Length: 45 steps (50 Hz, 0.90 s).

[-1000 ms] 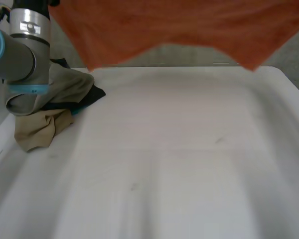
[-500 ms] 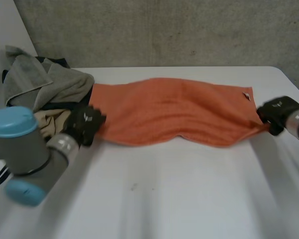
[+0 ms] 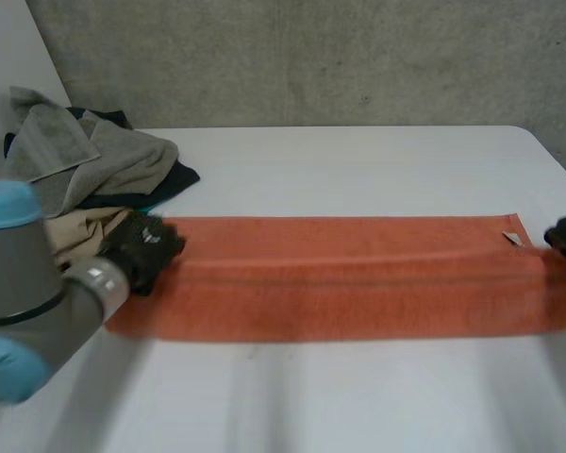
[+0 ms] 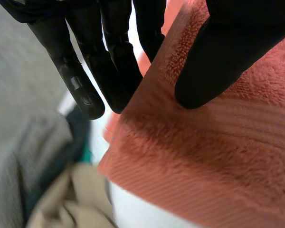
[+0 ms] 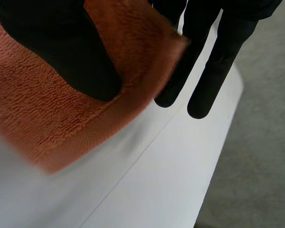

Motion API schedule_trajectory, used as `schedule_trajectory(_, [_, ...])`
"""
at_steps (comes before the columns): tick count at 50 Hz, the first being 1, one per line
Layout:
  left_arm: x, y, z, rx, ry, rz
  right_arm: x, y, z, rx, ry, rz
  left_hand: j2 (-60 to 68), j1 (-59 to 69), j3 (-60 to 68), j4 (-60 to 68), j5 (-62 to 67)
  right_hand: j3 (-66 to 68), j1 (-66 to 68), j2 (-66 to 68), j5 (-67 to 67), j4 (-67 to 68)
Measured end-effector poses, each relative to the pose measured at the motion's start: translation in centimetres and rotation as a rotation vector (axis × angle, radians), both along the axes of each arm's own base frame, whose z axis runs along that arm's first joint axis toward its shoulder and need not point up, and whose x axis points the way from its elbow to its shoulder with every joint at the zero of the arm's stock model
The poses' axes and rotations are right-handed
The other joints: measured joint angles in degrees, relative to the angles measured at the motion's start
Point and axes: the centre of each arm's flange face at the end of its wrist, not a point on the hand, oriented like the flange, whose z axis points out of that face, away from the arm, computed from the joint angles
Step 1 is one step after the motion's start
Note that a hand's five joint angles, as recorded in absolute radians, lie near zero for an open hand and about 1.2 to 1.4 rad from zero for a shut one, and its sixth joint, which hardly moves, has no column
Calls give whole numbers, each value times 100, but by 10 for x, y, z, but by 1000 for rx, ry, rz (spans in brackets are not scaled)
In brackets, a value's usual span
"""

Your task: Fold the laundry.

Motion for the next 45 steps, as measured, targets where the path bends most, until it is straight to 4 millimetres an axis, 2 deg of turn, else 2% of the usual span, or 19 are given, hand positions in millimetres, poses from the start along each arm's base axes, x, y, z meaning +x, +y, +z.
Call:
schedule_trajectory(7, [-44,-56,-14,-168,46,-22,15,-45,-10,-144,-35,-9,0,0,0,4,1,0,0,0,46,0])
schedule_trajectory(12, [-59,-89,-23,-236,58,12,26,-71,-16,-211,-19,-21,1,0,0,11,0,0,0,0,47,0])
schedule_trajectory(18, [-70,-114,-33,-280,77,23,40,-99,-28,-256,-4,-19,1,0,0,12,2,0,0,0,46,0])
schedule_trajectory(20, [-74,-117,-35,-291,87,19,43,-105,-30,-267,-2,-27,-124,-183,-128,-118,-123,-1012,-962,-1014,-968,-1011])
schedule_trajectory(21, [-77,-118,-35,-297,96,15,45,-109,-31,-277,-3,-40,-2196,-2387,-2047,-2071,-2041,-2395,-2505,-2584,-2381,-2379])
schedule_trajectory(22, [-79,-118,-36,-300,103,13,46,-112,-31,-283,-5,-51,-2813,-3106,-2659,-2701,-2661,-3312,-3329,-3406,-3227,-3301])
schedule_trajectory(23, [-82,-118,-36,-303,113,9,48,-114,-31,-291,-10,-67,-4221,-4692,-4169,-4250,-4137,-4395,-4374,-4507,-4345,-4283])
schedule_trajectory(25, [-86,-116,-36,-305,130,4,49,-116,-29,-299,-23,-91,-5334,-5512,-5289,-5389,-5093,-5277,-5075,-5301,-5168,-5259])
schedule_trajectory(29, [-92,-107,-33,-296,163,-2,52,-111,-20,-302,-77,-124,-5608,-5590,-5575,-5668,-5328,-5604,-5184,-5527,-5435,-5654])
schedule_trajectory(33, [-90,-95,-20,-286,186,-1,54,-97,-11,-275,-125,-120,-5692,-5590,-5636,-5728,-5348,-5604,-5184,-5527,-5434,-5654])
schedule_trajectory(34, [-87,-89,-15,-280,191,0,55,-80,-4,-233,-160,-90,-5695,-5590,-5636,-5728,-5348,-5604,-5184,-5527,-5435,-5654])
schedule_trajectory(36, [-82,-82,-9,-271,194,3,53,-65,0,-193,-184,-64,-5695,-5590,-5636,-5728,-5348,-5604,-5184,-5527,-5433,-5655])
schedule_trajectory(40, [-71,-66,0,-241,199,12,35,-38,-2,-100,-228,-34,-5695,-5590,-5636,-5728,-5348,-5446,-5115,-5445,-5248,-5481])
schedule_trajectory(45, [-59,-50,2,-188,221,30,4,-17,-18,-5,-278,-50,-5695,-5590,-5636,-5728,-5348,-4829,-4500,-4833,-4643,-4869])
